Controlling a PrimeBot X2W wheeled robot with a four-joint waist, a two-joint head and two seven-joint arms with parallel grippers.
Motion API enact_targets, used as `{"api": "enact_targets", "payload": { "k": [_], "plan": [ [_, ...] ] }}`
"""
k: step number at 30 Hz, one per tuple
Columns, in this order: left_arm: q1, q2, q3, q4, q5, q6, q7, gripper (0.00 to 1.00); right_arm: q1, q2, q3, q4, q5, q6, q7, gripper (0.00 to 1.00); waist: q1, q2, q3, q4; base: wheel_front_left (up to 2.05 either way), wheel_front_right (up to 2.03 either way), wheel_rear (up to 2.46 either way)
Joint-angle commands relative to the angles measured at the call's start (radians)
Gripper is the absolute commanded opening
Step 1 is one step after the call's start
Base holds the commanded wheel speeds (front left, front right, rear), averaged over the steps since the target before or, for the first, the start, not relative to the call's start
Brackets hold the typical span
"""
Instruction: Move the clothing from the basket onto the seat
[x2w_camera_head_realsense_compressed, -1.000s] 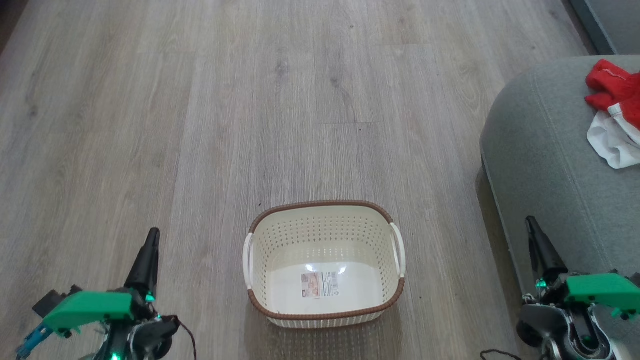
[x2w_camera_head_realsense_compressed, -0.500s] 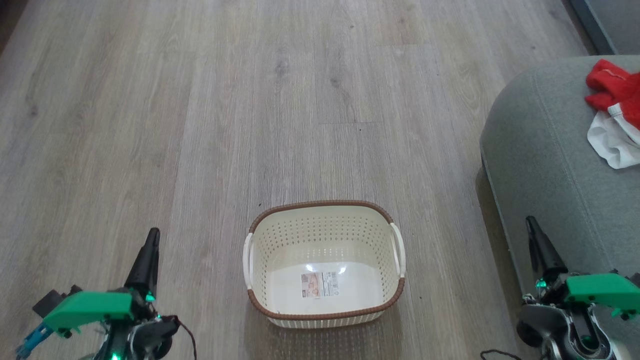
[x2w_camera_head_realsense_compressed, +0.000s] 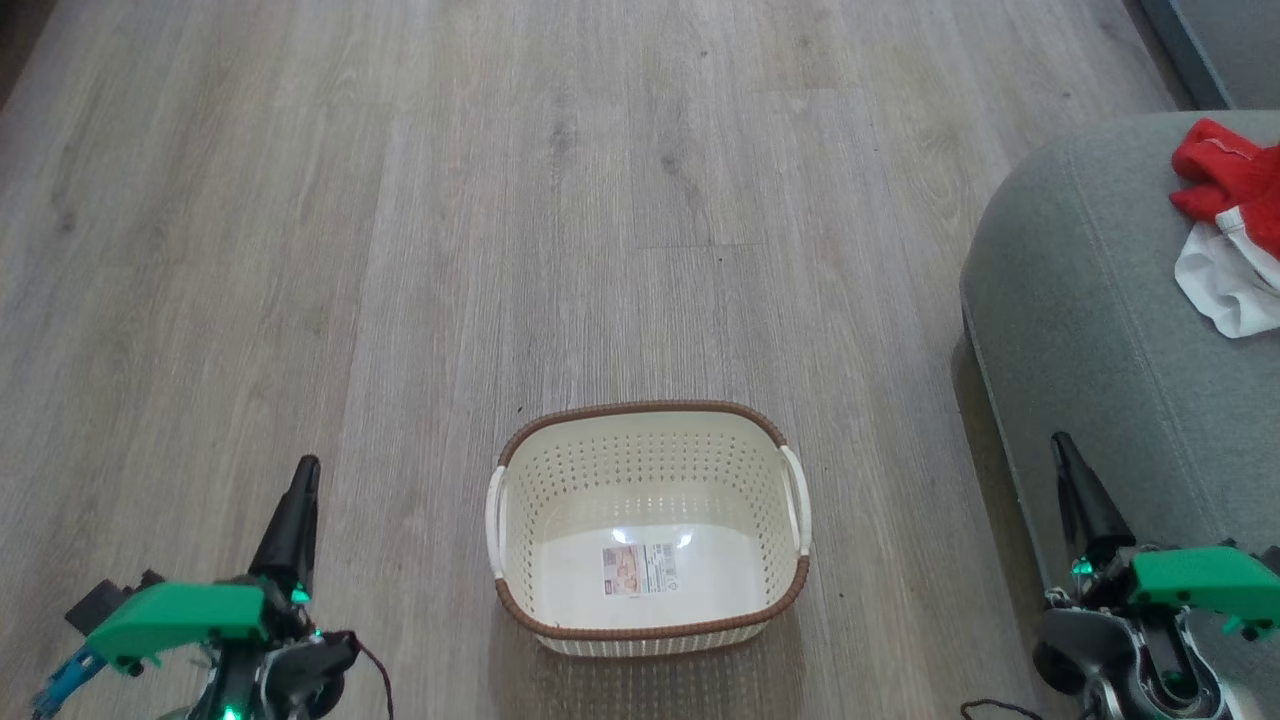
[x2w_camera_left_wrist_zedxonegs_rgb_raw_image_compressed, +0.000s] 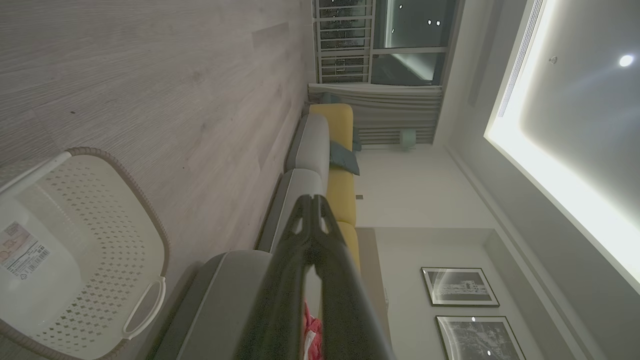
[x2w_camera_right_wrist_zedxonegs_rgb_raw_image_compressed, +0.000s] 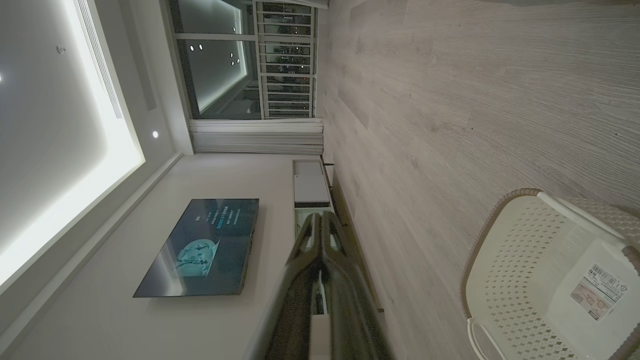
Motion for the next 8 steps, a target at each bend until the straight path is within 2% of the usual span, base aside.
{"api": "enact_targets", "payload": {
  "k": [1,8],
  "plan": [
    [-0.049,0.014,0.033,-0.034,-0.007,-0.009,0.007,0.0,-0.055,-0.005,0.018,-0.039,0.006,0.0,0.004,0.0,0.0,-0.0001,0.0,0.0,0.0,0.0,0.0],
    [-0.049,0.014,0.033,-0.034,-0.007,-0.009,0.007,0.0,-0.055,-0.005,0.018,-0.039,0.006,0.0,0.004,0.0,0.0,-0.0001,0.0,0.0,0.0,0.0,0.0]
  ]
}}
